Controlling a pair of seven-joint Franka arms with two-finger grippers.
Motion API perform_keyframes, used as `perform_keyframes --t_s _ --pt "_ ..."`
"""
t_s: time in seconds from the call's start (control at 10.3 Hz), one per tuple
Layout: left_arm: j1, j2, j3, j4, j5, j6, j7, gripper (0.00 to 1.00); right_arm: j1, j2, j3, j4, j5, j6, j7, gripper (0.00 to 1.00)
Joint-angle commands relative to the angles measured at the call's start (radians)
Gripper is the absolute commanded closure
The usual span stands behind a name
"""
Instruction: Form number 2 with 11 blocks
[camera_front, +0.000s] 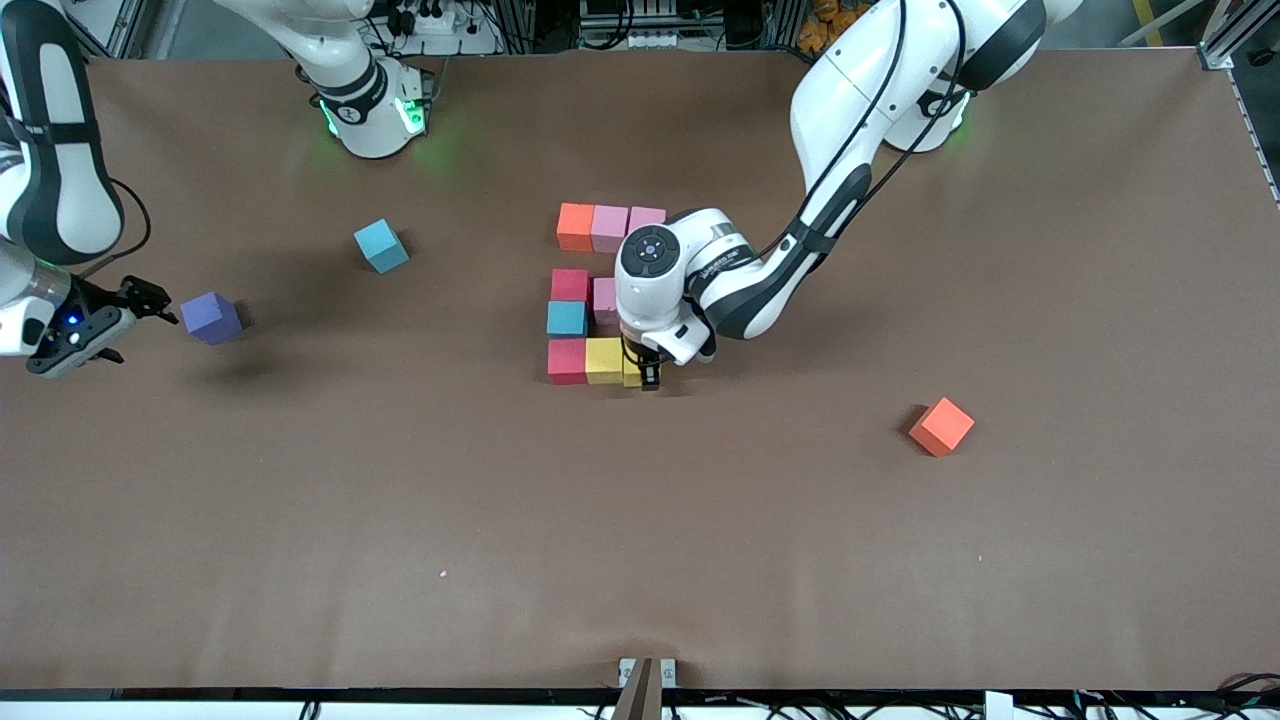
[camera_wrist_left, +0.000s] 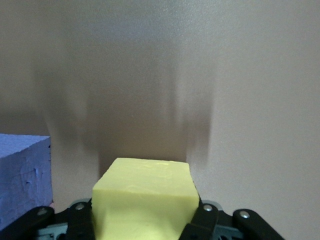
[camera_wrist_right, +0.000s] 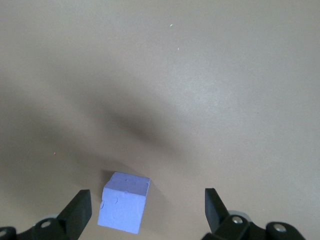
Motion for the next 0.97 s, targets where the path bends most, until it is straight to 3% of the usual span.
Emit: perform_keyframes --t_s 0.0,0.19,0.29,0.39,0.48,0.87 --pt "-0.017 0.019 0.009 0.031 0.030 0.005 -0.013 0.83 -0.034 -0.024 0.024 -0.044 -0.032 0.005 0.010 0.00" --pt "-0.018 0.032 0.009 0.045 0.030 0.006 -0.012 0.82 -0.044 -0.005 0.025 -0.061 -0.075 0.061 0.012 0.00" --pt "-0.018 0.033 0.009 0.045 0.032 0.006 -0.008 0.69 -0.055 0.004 0.025 -0.064 -0.075 0.077 0.018 0.00" --pt "-0.017 0.033 0.009 0.045 0.032 0.005 -0.008 0.11 -0.057 0.011 0.027 -0.064 -0.072 0.072 0.023 0.00" --pt "-0.018 0.032 0.016 0.045 0.035 0.005 -0.007 0.00 -0.061 0.014 0.027 -0.079 -0.063 0.074 0.050 0.00" --pt "-0.002 -0.028 0.017 0.045 0.070 -0.065 0.019 0.00 -0.095 0.057 0.027 -0.203 -0.052 0.209 0.118 0.00"
